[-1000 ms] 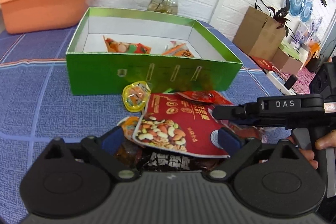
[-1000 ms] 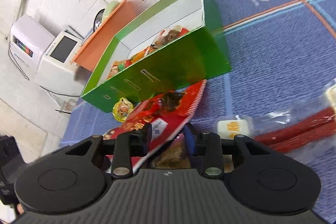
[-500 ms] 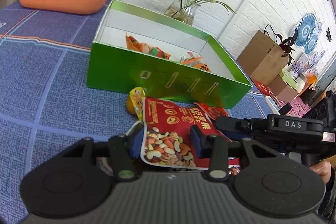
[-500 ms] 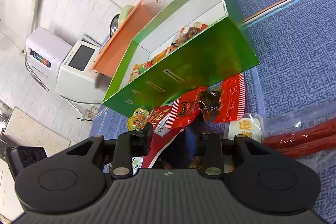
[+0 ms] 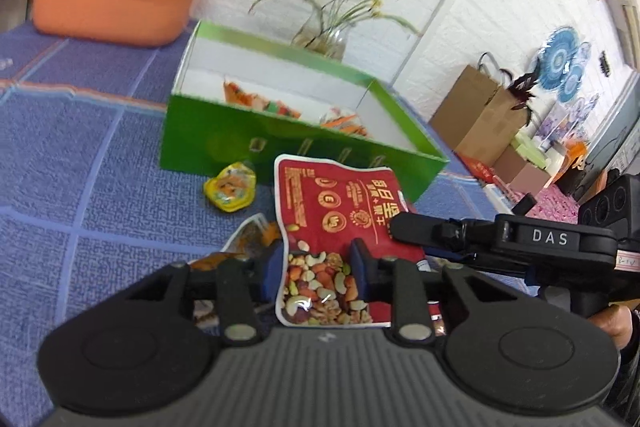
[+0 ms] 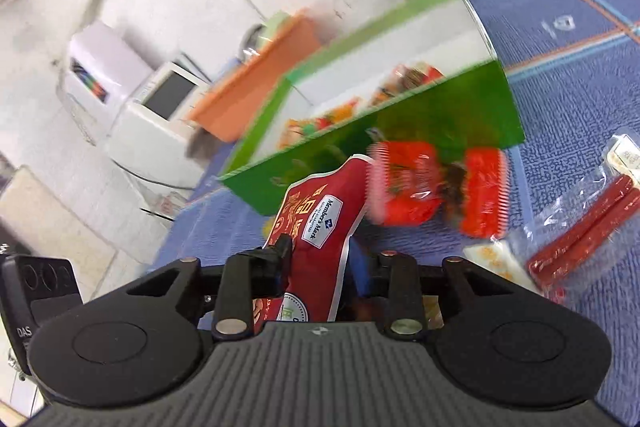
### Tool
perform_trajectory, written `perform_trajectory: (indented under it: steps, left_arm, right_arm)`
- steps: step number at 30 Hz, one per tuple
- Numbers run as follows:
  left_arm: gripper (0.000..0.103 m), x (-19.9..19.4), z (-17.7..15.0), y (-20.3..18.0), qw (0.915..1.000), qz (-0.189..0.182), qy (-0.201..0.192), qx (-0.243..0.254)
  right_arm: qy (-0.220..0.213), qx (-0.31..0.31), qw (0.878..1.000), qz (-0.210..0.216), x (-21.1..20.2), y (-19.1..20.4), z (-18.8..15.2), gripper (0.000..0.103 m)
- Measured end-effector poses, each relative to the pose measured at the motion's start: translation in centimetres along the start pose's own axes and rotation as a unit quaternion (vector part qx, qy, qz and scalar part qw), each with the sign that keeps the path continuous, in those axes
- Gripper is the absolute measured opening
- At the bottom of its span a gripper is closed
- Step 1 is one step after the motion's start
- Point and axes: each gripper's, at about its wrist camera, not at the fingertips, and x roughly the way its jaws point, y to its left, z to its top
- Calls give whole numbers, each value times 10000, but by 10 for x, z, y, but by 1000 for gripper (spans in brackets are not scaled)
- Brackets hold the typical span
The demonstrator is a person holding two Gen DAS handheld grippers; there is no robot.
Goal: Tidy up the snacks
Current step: 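Lift both red bags over the green box and release them inside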
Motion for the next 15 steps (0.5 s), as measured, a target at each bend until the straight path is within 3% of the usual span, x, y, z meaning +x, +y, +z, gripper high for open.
perform_trajectory:
  steps: [5, 15]
  left_arm:
    - [24, -26, -4, -16, 9989, 19, -393, 254]
    - [23, -33, 0, -21, 9980, 111, -546, 293]
  right_arm:
    - [-303, -257, 9988, 279, -20, 14, -2, 55]
    - [-589, -1174, 9913, -15, -18, 41, 6, 55]
